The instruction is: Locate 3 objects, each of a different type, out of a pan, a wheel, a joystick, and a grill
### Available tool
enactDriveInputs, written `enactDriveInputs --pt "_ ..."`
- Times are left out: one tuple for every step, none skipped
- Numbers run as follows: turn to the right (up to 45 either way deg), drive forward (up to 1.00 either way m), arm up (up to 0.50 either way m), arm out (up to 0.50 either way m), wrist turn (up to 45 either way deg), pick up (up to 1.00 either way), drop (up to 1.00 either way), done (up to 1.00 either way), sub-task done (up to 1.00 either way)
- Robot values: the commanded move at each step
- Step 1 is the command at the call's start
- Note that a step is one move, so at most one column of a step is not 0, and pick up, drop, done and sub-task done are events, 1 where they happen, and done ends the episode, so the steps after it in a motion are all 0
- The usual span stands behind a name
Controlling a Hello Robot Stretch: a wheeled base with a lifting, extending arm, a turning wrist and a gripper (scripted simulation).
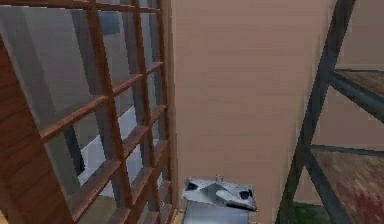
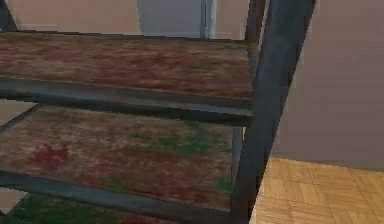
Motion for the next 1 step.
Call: enactDriveInputs --pt "-45.0 0.00 0.00 0.00 0.0 0.00 0.00 0.00 0.00"
